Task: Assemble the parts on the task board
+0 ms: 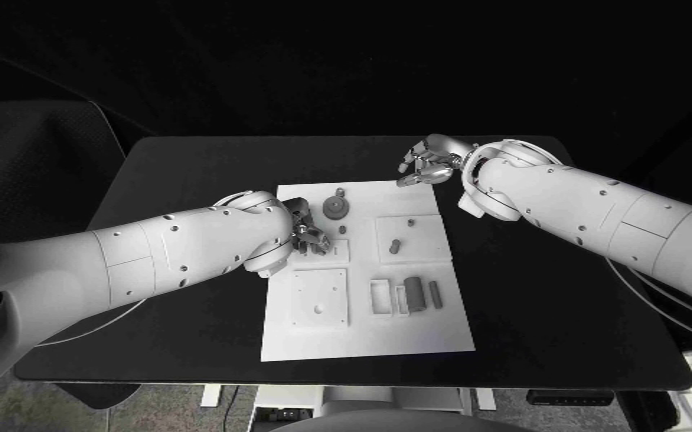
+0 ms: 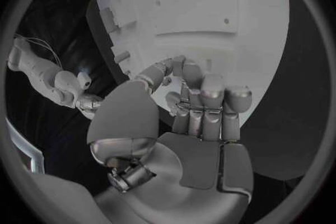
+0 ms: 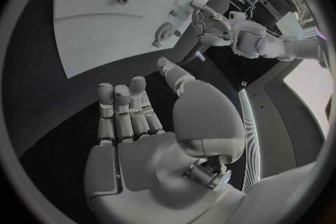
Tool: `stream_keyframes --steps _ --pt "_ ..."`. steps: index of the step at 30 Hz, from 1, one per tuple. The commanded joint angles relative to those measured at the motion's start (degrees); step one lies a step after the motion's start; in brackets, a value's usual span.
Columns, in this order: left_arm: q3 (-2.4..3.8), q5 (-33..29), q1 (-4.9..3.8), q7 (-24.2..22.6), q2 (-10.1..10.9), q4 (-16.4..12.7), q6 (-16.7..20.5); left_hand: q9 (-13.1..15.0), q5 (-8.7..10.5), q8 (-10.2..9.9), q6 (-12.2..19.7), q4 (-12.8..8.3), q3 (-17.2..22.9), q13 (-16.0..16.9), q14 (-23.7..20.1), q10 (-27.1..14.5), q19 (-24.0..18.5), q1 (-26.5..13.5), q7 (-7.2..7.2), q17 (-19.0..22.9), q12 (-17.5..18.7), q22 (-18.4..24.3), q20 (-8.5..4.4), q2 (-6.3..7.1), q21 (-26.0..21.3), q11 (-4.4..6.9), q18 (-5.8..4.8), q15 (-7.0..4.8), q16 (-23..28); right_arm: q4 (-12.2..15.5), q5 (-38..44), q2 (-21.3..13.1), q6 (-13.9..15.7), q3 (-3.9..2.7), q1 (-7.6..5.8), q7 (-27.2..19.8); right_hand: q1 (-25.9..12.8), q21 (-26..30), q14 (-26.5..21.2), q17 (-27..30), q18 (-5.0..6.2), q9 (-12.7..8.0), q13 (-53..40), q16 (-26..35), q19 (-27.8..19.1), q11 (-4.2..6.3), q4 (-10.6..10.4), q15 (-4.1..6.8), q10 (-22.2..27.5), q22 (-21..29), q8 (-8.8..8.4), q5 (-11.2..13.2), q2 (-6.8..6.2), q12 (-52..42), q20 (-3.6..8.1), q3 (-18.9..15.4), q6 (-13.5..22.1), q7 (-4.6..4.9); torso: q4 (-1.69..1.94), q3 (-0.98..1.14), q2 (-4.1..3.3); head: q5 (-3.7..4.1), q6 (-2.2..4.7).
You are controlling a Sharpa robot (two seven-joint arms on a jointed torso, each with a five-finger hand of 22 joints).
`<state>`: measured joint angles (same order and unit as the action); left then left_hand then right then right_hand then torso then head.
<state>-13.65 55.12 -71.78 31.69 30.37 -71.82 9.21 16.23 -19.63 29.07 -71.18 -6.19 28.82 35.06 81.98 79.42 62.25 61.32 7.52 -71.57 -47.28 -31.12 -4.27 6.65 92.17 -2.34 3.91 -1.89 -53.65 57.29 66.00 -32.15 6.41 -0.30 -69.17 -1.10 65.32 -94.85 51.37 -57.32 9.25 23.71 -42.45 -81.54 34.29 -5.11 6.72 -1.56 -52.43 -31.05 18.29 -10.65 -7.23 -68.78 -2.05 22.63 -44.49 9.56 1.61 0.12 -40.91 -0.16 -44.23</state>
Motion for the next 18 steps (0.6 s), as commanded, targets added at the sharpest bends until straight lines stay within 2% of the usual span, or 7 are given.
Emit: stream_keyframes --steps 1,2,4,6,13,18 --pt "-0.02 -0.6 0.06 0.1 -0.2 -0.1 -1.0 25.8 0.90 2.9 -9.4 0.0 -0.5 0.1 1.9 8.7 0.2 -1.0 -6.04 0.1 -0.3 -0.1 0.00 0.41 0.2 5.37 7.26 -3.09 -0.2 0.1 0.0 0.0 -0.7 -0.01 0.00 -0.4 0.2 -0.7 -0.4 0.1 -0.17 0.1 0.1 0.1 -0.4 -0.16 -0.2 0.09 0.4 0.1 0.39 -0.4 0.14 0.1 -0.04 0.2 -0.1 0.15 0.00 -0.03 0.00 0.05 -0.05" --pt "-0.02 -0.6 0.06 0.0 -0.2 -0.1 -1.0 25.8 1.37 3.0 -9.4 0.0 -0.6 0.1 1.8 8.6 0.1 -1.2 -6.04 0.1 -0.4 -0.1 0.00 0.55 0.2 5.38 7.28 -3.09 -0.3 0.1 0.0 0.0 -0.7 -0.01 0.00 -0.4 0.2 -0.7 -0.4 0.1 -0.17 0.1 0.1 0.1 -0.4 -0.16 -0.2 0.09 0.4 0.1 0.39 -0.4 0.14 0.1 -0.04 0.2 -0.1 0.15 0.00 -0.02 0.00 0.06 -0.05" --pt "-0.02 -0.7 0.06 0.0 -0.3 0.0 -1.0 26.1 3.72 3.4 -9.0 0.2 -1.2 0.3 1.6 8.3 0.0 -2.2 -6.03 0.3 -0.6 -0.2 0.00 0.96 0.4 5.39 7.39 -3.14 -0.6 0.2 0.0 0.0 -0.7 -0.01 0.00 -0.4 0.2 -0.7 -0.4 0.1 -0.17 0.1 0.1 0.1 -0.4 -0.16 -0.2 0.09 0.4 0.1 0.39 -0.4 0.14 0.1 -0.04 0.2 -0.1 0.15 0.02 -0.03 0.01 0.11 -0.04" --pt "-0.02 -0.7 0.06 0.0 -0.3 0.0 -1.1 26.2 4.50 3.6 -8.8 0.3 -1.5 0.4 1.6 8.2 -0.1 -2.8 -6.01 0.4 -0.7 -0.2 0.02 1.19 0.4 5.39 7.41 -3.14 -0.7 0.2 0.0 -0.1 -0.7 -0.01 0.00 -0.4 0.2 -0.7 -0.4 0.1 -0.17 0.1 0.1 0.1 -0.4 -0.16 -0.2 0.09 0.4 0.1 0.39 -0.4 0.15 0.1 -0.04 0.2 -0.1 0.15 0.02 -0.05 0.00 0.12 -0.09" --pt "-0.02 -0.8 0.06 -0.1 -0.4 0.0 -0.8 26.4 6.09 4.0 -8.4 0.4 -3.3 0.6 1.3 7.9 -0.3 -4.7 -5.95 0.6 -1.0 -0.3 0.05 1.57 0.6 5.36 7.47 -3.14 -1.0 0.3 0.0 -0.1 -0.8 -0.01 0.00 -0.4 0.2 -0.7 -0.4 0.1 -0.18 0.1 0.1 0.1 -0.4 -0.16 -0.2 0.08 0.4 0.1 0.38 -0.4 0.16 0.1 -0.05 0.2 -0.1 0.15 0.02 -0.04 0.00 0.19 -0.08" --pt "-0.01 -0.8 0.06 -0.3 -0.3 0.1 -0.3 26.4 6.18 4.0 -8.3 0.4 -3.4 0.6 1.3 7.9 -0.3 -4.7 -5.95 0.6 -1.0 -0.3 0.05 1.57 0.6 5.37 7.47 -3.15 -1.0 0.2 0.0 -0.1 -0.9 -0.01 0.00 -0.4 0.2 -0.7 -0.4 0.1 -0.18 0.1 0.1 0.1 -0.4 -0.16 -0.2 0.08 0.4 0.1 0.38 -0.4 0.16 0.1 -0.05 0.2 -0.1 0.15 0.02 -0.04 0.01 0.18 -0.07"
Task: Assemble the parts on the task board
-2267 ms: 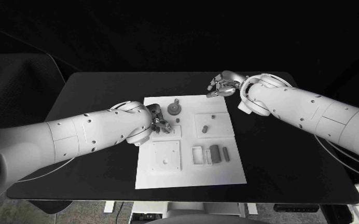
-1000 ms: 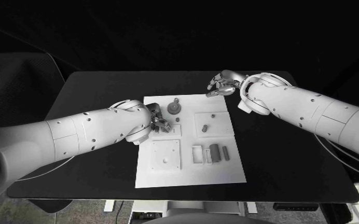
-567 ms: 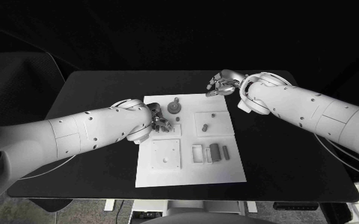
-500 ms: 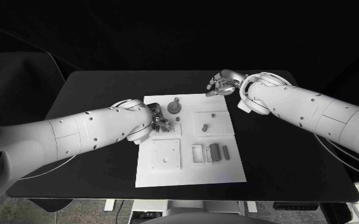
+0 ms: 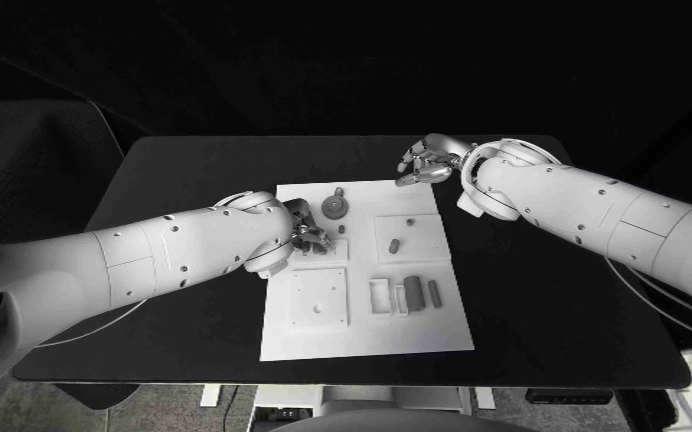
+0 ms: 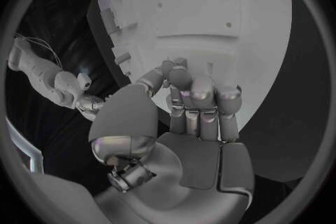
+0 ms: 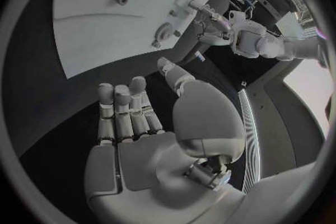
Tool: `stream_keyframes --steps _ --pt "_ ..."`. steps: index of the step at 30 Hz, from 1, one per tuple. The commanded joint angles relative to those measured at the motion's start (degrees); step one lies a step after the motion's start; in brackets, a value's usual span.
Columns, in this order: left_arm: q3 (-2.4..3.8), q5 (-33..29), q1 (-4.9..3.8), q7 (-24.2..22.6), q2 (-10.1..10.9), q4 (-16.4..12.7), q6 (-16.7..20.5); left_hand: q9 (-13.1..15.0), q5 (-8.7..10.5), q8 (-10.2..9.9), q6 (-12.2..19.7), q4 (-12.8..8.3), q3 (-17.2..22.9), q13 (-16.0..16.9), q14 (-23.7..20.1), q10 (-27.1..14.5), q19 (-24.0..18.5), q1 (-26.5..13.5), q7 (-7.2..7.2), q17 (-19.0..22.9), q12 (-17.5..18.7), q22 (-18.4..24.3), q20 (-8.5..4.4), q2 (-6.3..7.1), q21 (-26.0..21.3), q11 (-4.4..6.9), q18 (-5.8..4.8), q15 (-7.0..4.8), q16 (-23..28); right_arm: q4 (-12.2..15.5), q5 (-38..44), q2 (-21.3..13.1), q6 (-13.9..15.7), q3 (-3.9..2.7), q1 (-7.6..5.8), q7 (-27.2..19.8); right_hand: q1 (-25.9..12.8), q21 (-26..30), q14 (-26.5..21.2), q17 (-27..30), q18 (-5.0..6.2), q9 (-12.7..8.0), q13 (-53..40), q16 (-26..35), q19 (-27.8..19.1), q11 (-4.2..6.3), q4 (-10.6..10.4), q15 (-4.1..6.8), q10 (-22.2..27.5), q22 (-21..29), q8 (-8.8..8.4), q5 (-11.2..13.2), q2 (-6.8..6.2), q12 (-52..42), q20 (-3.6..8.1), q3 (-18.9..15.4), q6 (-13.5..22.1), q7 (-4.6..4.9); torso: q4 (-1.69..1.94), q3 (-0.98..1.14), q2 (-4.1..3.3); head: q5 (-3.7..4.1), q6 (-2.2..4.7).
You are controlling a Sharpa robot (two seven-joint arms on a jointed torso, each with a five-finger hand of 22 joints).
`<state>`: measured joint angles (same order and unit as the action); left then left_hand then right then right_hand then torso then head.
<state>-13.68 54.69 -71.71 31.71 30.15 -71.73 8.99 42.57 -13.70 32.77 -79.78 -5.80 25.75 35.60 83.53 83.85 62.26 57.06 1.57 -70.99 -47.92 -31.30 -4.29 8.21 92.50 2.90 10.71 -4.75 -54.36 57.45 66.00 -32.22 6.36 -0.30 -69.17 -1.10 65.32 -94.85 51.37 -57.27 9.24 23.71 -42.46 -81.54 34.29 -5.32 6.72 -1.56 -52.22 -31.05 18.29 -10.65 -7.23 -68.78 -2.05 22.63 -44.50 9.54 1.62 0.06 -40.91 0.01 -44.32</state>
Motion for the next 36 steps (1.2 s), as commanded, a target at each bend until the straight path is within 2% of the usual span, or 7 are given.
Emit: stream_keyframes --steps 1,13,21,24,27,32,36 --pt "0.02 -0.4 0.01 -0.4 0.0 0.0 0.1 0.1 0.26 0.3 0.3 0.0 -0.3 0.1 -0.3 3.4 -0.4 -0.4 0.00 0.1 -0.4 -0.1 0.07 -0.01 0.2 0.12 0.67 -0.29 -0.3 0.1 0.0 0.0 -0.8 -0.01 0.00 -0.4 0.2 -0.7 -0.4 0.1 -0.17 0.1 0.1 0.1 -0.4 0.04 -0.2 0.08 0.2 0.1 0.38 -0.4 0.16 0.1 -0.05 0.2 0.0 0.17 0.01 0.01 0.01 0.05 -0.02" --pt "0.05 -1.9 0.01 -2.2 0.8 -0.5 2.7 0.1 0.96 0.4 0.6 -0.3 -0.8 0.1 -0.5 3.2 -0.5 -0.6 0.03 0.2 -0.3 -0.1 0.05 0.27 0.2 0.11 0.73 -0.30 -0.3 -0.1 0.0 -0.1 -0.8 -0.01 0.01 -0.4 0.1 -0.7 -0.4 0.1 -0.18 0.1 0.1 0.1 -0.4 0.04 -0.2 0.07 0.2 0.1 0.38 -0.4 0.19 0.1 -0.05 0.2 0.0 0.17 0.01 0.01 0.02 0.08 0.11" --pt "0.14 -5.0 -0.13 -3.7 3.2 -2.8 1.7 -0.2 1.97 -0.7 5.4 -0.5 -3.2 -0.3 -4.3 -1.5 -3.5 -2.0 1.45 1.9 0.8 0.7 0.36 0.44 -1.6 -1.27 0.42 0.59 1.2 -0.8 0.0 -0.1 -0.8 -0.01 0.04 -0.5 0.1 -0.7 -0.4 0.1 -0.19 0.1 0.1 0.1 -0.4 0.04 -0.2 0.06 0.2 0.1 0.38 -0.4 0.19 0.1 -0.06 0.2 0.0 0.17 0.02 -0.01 0.11 0.21 0.67" --pt "0.19 -5.1 -0.71 -3.7 3.8 -3.2 1.7 -0.4 2.43 -1.4 7.2 -0.3 -3.8 -0.5 -5.4 -2.9 -4.5 -2.5 2.04 2.6 1.1 1.1 0.52 0.45 -2.3 -1.78 0.19 0.99 1.9 -1.0 0.0 -0.1 -0.8 -0.01 0.05 -0.5 0.1 -0.7 -0.4 0.1 -0.19 0.1 0.1 0.1 -0.4 0.03 -0.2 0.06 0.2 0.1 0.38 -0.4 0.19 0.1 -0.06 0.2 0.0 0.17 0.07 0.06 0.12 0.18 0.99" --pt "0.22 -6.1 -1.60 -3.8 4.5 -3.6 1.6 -0.6 2.47 -1.8 8.0 -0.2 -4.0 -0.6 -5.9 -3.6 -4.9 -2.7 2.32 2.9 1.3 1.3 0.59 0.41 -2.6 -2.00 0.08 1.18 2.1 -1.0 0.0 -0.2 -0.9 -0.01 0.05 -0.5 0.1 -0.7 -0.4 0.1 -0.19 0.1 0.1 0.1 -0.4 0.03 -0.2 0.06 0.2 0.1 0.37 -0.4 0.19 0.1 -0.06 0.2 0.0 0.17 0.06 0.01 0.07 0.16 1.39" --pt "0.29 -8.2 -2.81 -4.7 5.2 -3.8 1.9 -2.6 2.50 -6.1 14.3 -0.2 -4.0 -1.8 -9.5 -8.0 -8.2 -2.4 4.63 5.6 3.0 2.8 1.18 0.09 -5.5 -3.66 -0.88 2.74 4.7 -1.4 0.0 -0.2 -0.9 -0.01 0.10 -0.5 0.1 -0.7 -0.4 0.1 -0.19 0.0 0.1 0.1 -0.4 0.03 -0.3 0.06 0.2 0.1 0.37 -0.4 0.19 0.1 -0.06 0.2 0.0 0.17 0.04 0.03 0.05 -0.04 1.95" --pt "0.41 -10.9 -3.70 -6.2 5.3 -3.2 2.1 -4.1 2.49 -9.4 17.9 0.0 -3.1 -4.1 -12.6 -11.5 -11.4 -1.9 5.80 8.9 6.6 4.7 1.88 -0.35 -8.8 -5.36 -2.01 4.52 8.5 -1.6 0.0 -0.1 -0.9 -0.01 0.10 -0.5 0.1 -0.7 -0.4 0.1 -0.20 0.0 0.1 0.1 -0.4 0.03 -0.3 0.05 0.2 0.1 0.37 -0.4 0.20 0.1 -0.06 0.2 0.0 0.17 0.02 0.05 0.07 -0.10 2.44"
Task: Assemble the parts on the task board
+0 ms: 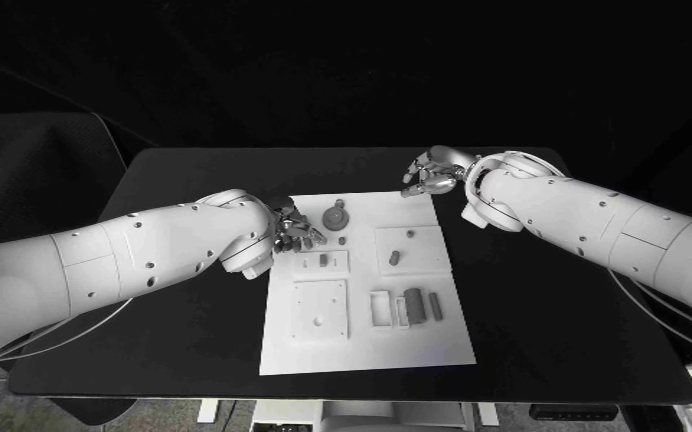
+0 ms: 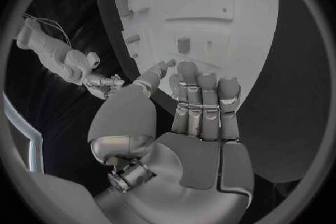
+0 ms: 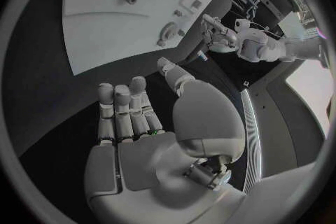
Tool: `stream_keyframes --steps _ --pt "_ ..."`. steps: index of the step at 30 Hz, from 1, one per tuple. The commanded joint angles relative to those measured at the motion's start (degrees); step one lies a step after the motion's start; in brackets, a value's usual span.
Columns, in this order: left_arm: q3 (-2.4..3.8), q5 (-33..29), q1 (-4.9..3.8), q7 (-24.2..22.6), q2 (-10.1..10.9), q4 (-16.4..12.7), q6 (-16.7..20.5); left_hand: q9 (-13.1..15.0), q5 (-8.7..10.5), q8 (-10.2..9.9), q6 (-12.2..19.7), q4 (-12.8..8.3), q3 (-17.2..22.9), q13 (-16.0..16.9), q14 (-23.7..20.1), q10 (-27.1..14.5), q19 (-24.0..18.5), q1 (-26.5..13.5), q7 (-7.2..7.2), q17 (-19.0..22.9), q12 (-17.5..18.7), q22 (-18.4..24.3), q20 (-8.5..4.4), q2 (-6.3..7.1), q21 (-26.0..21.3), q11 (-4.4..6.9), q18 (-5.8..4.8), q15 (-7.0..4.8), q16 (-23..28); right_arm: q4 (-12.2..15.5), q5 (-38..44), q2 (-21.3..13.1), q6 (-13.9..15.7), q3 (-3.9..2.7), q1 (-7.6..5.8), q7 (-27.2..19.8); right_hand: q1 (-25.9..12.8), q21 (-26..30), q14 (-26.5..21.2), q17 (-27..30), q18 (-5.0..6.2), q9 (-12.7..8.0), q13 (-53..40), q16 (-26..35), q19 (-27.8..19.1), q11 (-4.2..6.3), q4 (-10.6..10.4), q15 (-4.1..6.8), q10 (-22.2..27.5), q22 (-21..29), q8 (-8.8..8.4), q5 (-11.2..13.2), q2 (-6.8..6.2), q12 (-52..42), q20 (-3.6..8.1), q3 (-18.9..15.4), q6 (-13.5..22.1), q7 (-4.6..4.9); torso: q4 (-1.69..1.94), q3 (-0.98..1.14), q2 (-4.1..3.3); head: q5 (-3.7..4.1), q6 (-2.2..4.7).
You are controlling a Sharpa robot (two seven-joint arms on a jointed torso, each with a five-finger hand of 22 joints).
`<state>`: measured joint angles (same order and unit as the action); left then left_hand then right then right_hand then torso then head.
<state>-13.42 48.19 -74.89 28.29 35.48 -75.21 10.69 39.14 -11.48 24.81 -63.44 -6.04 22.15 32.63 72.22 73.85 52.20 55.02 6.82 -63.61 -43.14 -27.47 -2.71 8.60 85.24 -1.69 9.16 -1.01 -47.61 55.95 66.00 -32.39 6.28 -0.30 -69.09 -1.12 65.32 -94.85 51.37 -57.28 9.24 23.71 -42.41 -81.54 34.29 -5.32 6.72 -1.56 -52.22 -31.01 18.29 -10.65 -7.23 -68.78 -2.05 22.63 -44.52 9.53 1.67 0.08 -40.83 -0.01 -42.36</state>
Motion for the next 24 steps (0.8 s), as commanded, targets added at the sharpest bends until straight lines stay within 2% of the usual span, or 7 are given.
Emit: stream_keyframes --steps 1,5,8,12,17,21,24 --pt "0.18 -5.1 -0.70 -3.1 -0.1 0.5 0.3 -1.1 0.24 -2.3 2.6 0.3 0.8 -2.1 -1.5 -2.6 -1.7 0.3 0.79 2.3 3.4 1.3 0.42 -0.89 -2.2 -1.36 -0.66 1.09 2.5 -0.1 -0.1 0.0 -0.9 0.00 0.03 -0.5 0.1 -0.7 -0.4 0.1 -0.20 0.0 0.1 0.1 -0.4 0.03 -0.3 0.05 0.2 0.1 0.37 -0.4 0.20 0.1 -0.06 0.2 0.0 0.19 -0.05 0.03 -0.03 -0.11 0.61" --pt "0.34 -6.1 -1.33 -4.0 -1.2 3.6 0.4 -2.3 0.20 -4.5 5.7 0.5 2.1 -5.5 -2.0 -5.7 -2.6 0.6 1.16 4.5 9.2 2.6 0.77 -2.02 -4.0 -3.27 -1.15 1.84 4.7 -0.1 -0.1 0.1 -1.0 0.00 0.04 -0.5 0.1 -0.7 -0.4 0.1 -0.20 0.0 0.1 0.1 -0.4 0.03 -0.3 0.05 0.2 0.1 0.37 -0.4 0.20 0.1 -0.07 0.2 0.0 0.19 -0.10 0.01 -0.08 -0.16 1.19" --pt "0.49 -5.9 -1.58 -4.3 -2.3 6.6 0.0 -2.6 0.23 -5.0 6.6 0.6 2.4 -6.1 -1.9 -6.0 -2.6 0.6 1.17 4.9 10.3 2.8 0.83 -2.35 -4.3 -3.57 -1.22 1.95 5.1 -0.1 -0.1 0.1 -1.1 0.00 0.05 -0.5 0.0 -0.7 -0.4 0.1 -0.20 0.0 0.1 0.1 -0.4 0.02 -0.3 0.05 0.2 0.1 0.37 -0.4 0.21 0.1 -0.07 0.2 0.0 0.19 -0.10 0.02 -0.08 -0.20 1.37" --pt "0.87 -3.3 -1.92 -4.9 -4.3 11.7 -2.9 -3.7 0.80 -6.8 10.6 2.3 1.3 -7.7 -1.3 -5.3 -2.3 -2.7 0.63 6.0 12.7 3.4 1.07 -2.08 -4.9 -4.00 -1.48 2.22 6.0 -0.2 -0.1 0.2 -1.1 0.00 0.08 -0.5 0.0 -0.7 -0.4 0.1 -0.21 0.0 0.1 0.1 -0.4 0.02 -0.3 0.05 0.2 0.1 0.37 -0.4 0.22 0.1 -0.07 0.2 0.0 0.19 -0.10 0.02 -0.12 -0.15 1.98" --pt "1.23 -1.6 -2.20 -4.3 -6.4 16.4 -3.8 -3.2 0.78 -4.9 7.7 3.7 0.9 -8.4 -0.1 -3.8 -2.0 -5.2 0.97 6.9 13.6 4.1 1.05 -2.59 -5.6 -3.67 -1.30 2.03 7.2 -0.4 -0.1 0.3 -1.2 0.00 0.19 -0.5 0.0 -0.7 -0.4 0.1 -0.21 0.0 0.1 0.1 -0.4 0.02 -0.3 0.04 0.2 0.1 0.36 -0.4 0.23 0.1 -0.07 0.2 0.0 0.19 -0.17 -0.01 -0.21 -0.24 2.32" --pt "1.29 1.3 -2.33 -4.2 -8.1 19.8 -3.7 -2.8 0.66 -3.9 4.9 2.2 2.4 -8.4 1.9 -1.9 -0.3 -3.1 1.32 6.9 13.2 4.1 0.75 -4.45 -5.0 -3.07 -0.82 1.38 7.0 -0.4 -0.1 0.4 -1.3 0.00 0.22 -0.5 0.0 -0.7 -0.4 0.1 -0.21 0.0 0.1 0.1 -0.4 0.02 -0.3 0.04 0.2 0.1 0.36 -0.4 0.25 0.1 -0.08 0.2 0.0 0.19 -0.09 -0.09 -0.15 -0.23 2.41" --pt "1.30 3.1 -2.50 -4.0 -9.5 22.0 -5.2 -2.6 0.78 -3.6 3.0 1.1 2.3 -7.7 4.5 0.7 2.1 -2.5 1.09 6.1 11.6 3.6 0.42 -4.16 -3.5 -2.26 -0.43 0.50 5.4 -0.5 -0.1 0.5 -1.3 0.00 0.23 -0.4 0.0 -0.7 -0.5 0.1 -0.22 0.0 0.1 0.1 -0.4 0.02 -0.3 0.04 0.2 0.1 0.36 -0.4 0.25 0.1 -0.08 0.2 0.0 0.19 -0.08 -0.08 -0.17 -0.35 2.54"
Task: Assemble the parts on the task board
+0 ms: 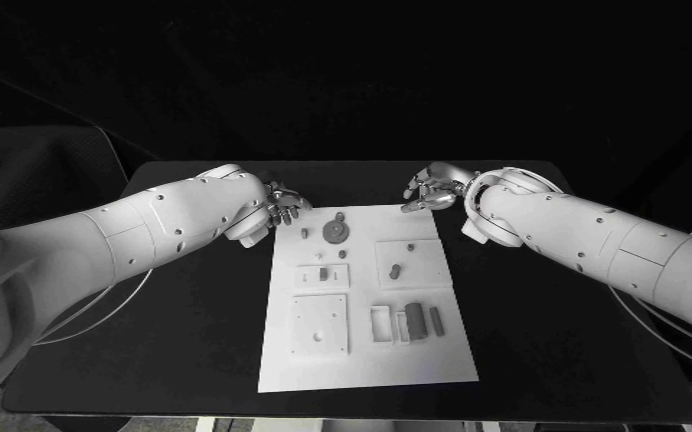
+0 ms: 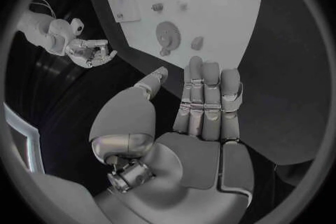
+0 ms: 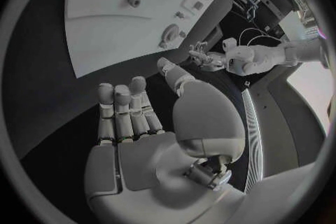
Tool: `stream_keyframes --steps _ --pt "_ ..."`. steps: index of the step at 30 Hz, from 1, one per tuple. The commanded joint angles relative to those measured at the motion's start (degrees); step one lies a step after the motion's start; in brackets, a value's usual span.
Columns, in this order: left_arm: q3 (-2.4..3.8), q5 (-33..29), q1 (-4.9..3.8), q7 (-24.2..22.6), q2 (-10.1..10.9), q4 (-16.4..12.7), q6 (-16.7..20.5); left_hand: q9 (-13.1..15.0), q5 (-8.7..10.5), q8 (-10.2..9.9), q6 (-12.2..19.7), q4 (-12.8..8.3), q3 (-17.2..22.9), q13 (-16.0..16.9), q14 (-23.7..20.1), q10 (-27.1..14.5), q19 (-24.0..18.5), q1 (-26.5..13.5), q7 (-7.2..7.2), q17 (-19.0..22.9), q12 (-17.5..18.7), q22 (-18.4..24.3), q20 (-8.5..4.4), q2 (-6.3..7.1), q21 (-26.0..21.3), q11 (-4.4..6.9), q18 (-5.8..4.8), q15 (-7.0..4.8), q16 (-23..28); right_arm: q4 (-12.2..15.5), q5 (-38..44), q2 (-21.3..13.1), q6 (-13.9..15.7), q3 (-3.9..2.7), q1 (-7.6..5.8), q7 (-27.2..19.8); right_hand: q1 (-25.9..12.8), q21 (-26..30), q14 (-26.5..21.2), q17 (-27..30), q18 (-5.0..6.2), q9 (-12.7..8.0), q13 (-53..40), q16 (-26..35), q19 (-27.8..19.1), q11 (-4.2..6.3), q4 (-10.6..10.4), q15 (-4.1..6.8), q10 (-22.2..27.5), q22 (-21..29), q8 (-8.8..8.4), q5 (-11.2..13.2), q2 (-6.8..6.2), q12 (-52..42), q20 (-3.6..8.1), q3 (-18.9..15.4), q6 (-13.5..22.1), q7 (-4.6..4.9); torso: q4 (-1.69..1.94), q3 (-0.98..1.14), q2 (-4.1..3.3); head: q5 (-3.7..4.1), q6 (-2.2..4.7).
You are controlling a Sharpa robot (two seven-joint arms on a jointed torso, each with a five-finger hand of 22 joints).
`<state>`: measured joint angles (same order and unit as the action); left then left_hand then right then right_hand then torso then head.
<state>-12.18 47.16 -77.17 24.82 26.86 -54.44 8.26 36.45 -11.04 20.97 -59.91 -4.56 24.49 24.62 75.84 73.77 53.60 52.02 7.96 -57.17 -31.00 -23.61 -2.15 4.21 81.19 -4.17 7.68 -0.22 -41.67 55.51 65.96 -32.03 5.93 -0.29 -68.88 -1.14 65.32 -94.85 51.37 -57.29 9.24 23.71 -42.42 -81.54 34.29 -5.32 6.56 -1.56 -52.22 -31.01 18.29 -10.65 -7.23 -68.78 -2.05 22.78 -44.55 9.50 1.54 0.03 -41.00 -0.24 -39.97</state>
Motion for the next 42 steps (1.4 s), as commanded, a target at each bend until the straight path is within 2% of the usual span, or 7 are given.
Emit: stream_keyframes --steps 1,13,15,16,19,31,42 --pt "0.06 4.5 -0.25 -0.4 -1.2 1.7 -3.3 0.1 0.36 0.2 -0.7 -0.6 -0.2 0.3 0.9 0.8 0.9 0.5 -0.07 -0.4 -0.7 -0.3 -0.18 0.60 0.7 0.27 1.09 -0.35 -0.7 -0.1 -0.1 0.2 -0.9 -0.01 0.01 -0.4 0.0 -0.7 -0.5 0.1 -0.22 0.0 0.1 0.1 -0.4 0.01 -0.2 0.04 0.2 0.1 0.36 -0.4 0.25 0.1 -0.08 0.1 0.1 0.22 0.07 -0.02 0.04 -0.11 0.15" --pt "-0.28 7.4 0.05 1.0 -5.4 7.5 -8.8 -0.3 0.14 -0.7 -0.2 -2.2 0.3 0.4 0.5 0.4 1.0 3.0 0.04 -0.8 -0.8 -0.2 -0.38 1.54 0.8 0.31 1.28 -0.51 -1.0 0.0 -0.1 0.5 -0.9 -0.01 0.01 -0.4 -0.1 -0.7 -0.5 0.1 -0.23 0.0 0.1 0.1 -0.4 0.01 -0.2 0.03 0.2 0.1 0.35 -0.4 0.27 0.1 -0.08 0.1 0.1 0.23 -0.03 -0.05 -0.06 -0.26 0.06" --pt "-0.28 7.4 0.12 0.6 -5.7 7.8 -9.3 -0.4 0.21 -0.9 0.0 -2.2 0.1 0.4 0.4 0.3 1.0 2.9 0.12 -0.9 -0.8 -0.2 -0.33 2.18 0.8 0.24 1.20 -0.45 -1.0 0.0 -0.1 0.6 -0.9 -0.01 0.01 -0.4 -0.1 -0.7 -0.5 0.1 -0.23 0.0 0.1 0.1 -0.4 0.01 -0.2 0.03 0.2 0.1 0.35 -0.4 0.27 0.1 -0.08 0.1 0.1 0.23 -0.06 -0.06 -0.04 -0.16 0.01" --pt "-0.29 7.4 0.15 0.7 -5.8 7.9 -9.4 -0.7 0.39 -1.5 0.5 -1.4 -1.3 0.4 0.0 -0.3 0.7 1.2 0.27 -1.0 -0.7 -0.1 -0.18 3.59 0.7 -0.01 0.96 -0.24 -1.0 0.0 -0.1 0.6 -0.9 -0.01 0.01 -0.4 -0.1 -0.7 -0.5 0.1 -0.23 0.0 0.1 0.1 -0.4 0.01 -0.2 0.03 0.2 0.1 0.35 -0.4 0.27 0.1 -0.08 0.1 0.1 0.23 -0.02 -0.03 0.01 -0.09 -0.07" --pt "-0.33 7.4 0.19 0.9 -6.2 8.4 -9.8 -0.9 0.46 -1.8 0.7 -0.9 -2.4 0.4 -0.2 -0.6 0.6 -0.2 0.34 -1.2 -0.7 -0.1 -0.14 4.05 0.7 -0.12 0.86 -0.16 -1.1 0.0 -0.1 0.6 -0.9 -0.01 0.01 -0.4 -0.1 -0.7 -0.5 0.1 -0.24 0.0 0.1 0.1 -0.4 0.01 -0.2 0.02 0.2 0.1 0.35 -0.4 0.27 0.1 -0.09 0.1 0.1 0.23 0.02 -0.01 0.02 0.05 -0.25" --pt "-1.07 7.9 1.76 0.9 -7.5 10.6 -11.2 -0.9 0.38 -1.9 0.8 -0.6 -2.6 0.4 -0.2 -0.6 0.6 -0.8 0.33 -1.3 -0.7 -0.1 -0.16 3.73 0.7 -0.12 0.86 -0.16 -1.2 0.4 -0.1 0.7 -0.9 -0.01 0.01 -0.4 -0.1 -0.7 -0.5 0.1 -0.24 0.0 0.1 0.1 -0.4 0.00 -0.3 0.02 0.2 0.1 0.34 -0.4 0.28 0.1 -0.09 0.0 0.1 0.23 0.04 0.00 0.02 0.29 -0.56" --pt "-1.09 8.4 2.16 0.8 -8.0 11.6 -10.9 -0.9 0.35 -1.9 0.8 -0.4 -2.6 0.4 -0.2 -0.6 0.6 -0.9 0.32 -1.3 -0.8 -0.1 -0.17 3.51 0.7 -0.10 0.87 -0.17 -1.3 0.5 -0.1 0.8 -0.9 -0.01 0.01 -0.4 -0.2 -0.7 -0.5 0.1 -0.25 0.0 0.1 0.1 -0.4 0.00 -0.3 0.01 0.2 0.1 0.33 -0.4 0.28 0.1 -0.09 0.0 0.1 0.23 0.11 0.01 0.07 0.44 -0.71"
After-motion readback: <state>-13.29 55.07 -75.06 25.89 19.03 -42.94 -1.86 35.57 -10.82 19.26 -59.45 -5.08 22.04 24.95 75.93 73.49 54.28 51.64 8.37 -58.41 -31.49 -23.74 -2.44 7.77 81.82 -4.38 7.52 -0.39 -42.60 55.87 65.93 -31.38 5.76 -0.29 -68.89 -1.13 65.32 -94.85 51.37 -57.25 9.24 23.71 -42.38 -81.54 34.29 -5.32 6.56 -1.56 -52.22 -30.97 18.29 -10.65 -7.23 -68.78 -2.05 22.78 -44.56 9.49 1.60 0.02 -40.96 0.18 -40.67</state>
